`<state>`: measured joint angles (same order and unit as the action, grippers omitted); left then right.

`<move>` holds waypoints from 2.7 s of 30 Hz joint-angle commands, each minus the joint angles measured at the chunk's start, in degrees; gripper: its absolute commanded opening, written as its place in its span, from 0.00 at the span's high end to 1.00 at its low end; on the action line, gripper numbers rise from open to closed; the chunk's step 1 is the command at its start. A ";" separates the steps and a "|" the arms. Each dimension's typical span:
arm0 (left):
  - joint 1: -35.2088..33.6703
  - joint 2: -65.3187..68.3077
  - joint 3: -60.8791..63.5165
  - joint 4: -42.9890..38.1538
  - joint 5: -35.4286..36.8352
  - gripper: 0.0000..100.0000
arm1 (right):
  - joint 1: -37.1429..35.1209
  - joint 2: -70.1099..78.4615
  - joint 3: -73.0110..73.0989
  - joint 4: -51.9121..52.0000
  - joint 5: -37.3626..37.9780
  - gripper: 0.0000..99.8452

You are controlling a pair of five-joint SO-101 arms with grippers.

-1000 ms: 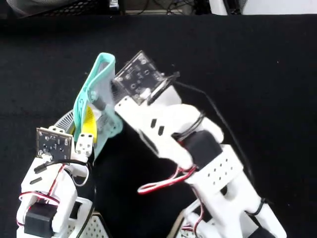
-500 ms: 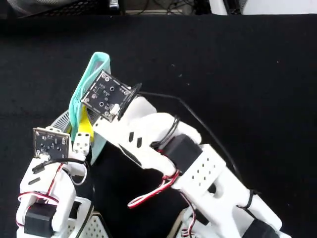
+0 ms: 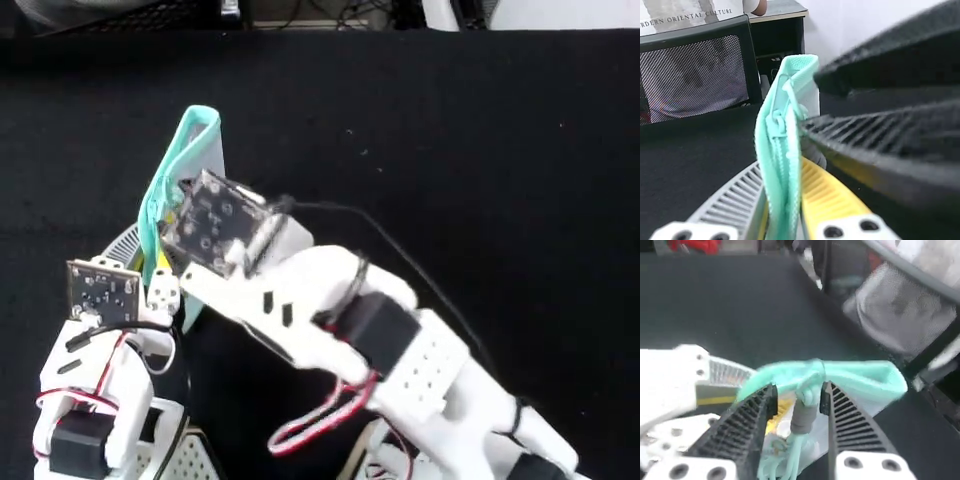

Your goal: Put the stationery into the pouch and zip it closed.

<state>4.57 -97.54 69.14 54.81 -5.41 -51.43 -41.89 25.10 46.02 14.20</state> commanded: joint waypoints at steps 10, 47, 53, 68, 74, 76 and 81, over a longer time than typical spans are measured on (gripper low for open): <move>0.31 0.44 4.44 -0.44 -0.26 0.97 | -0.09 -0.31 -1.45 -3.08 3.52 0.85; 0.40 -6.59 5.05 2.81 -0.26 0.97 | 3.78 4.00 -0.31 -8.35 5.36 0.85; 0.40 -6.59 5.05 2.81 -0.26 0.97 | 3.69 6.02 -0.04 -8.97 5.45 0.85; 0.13 -6.59 5.05 2.81 -0.26 0.97 | 1.23 6.46 -5.05 0.62 8.70 0.85; 0.31 -6.59 5.05 2.81 -0.26 0.97 | 0.97 6.46 -4.97 0.44 8.70 0.85; 0.31 -6.59 5.05 2.81 -0.26 0.97 | 0.70 6.29 -4.97 0.70 8.70 0.85; 0.22 -6.59 5.05 2.81 -0.26 0.97 | 0.00 6.11 -5.32 2.29 8.79 0.85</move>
<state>4.57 -104.22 71.43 56.04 -5.32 -50.37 -35.47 22.81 48.04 22.73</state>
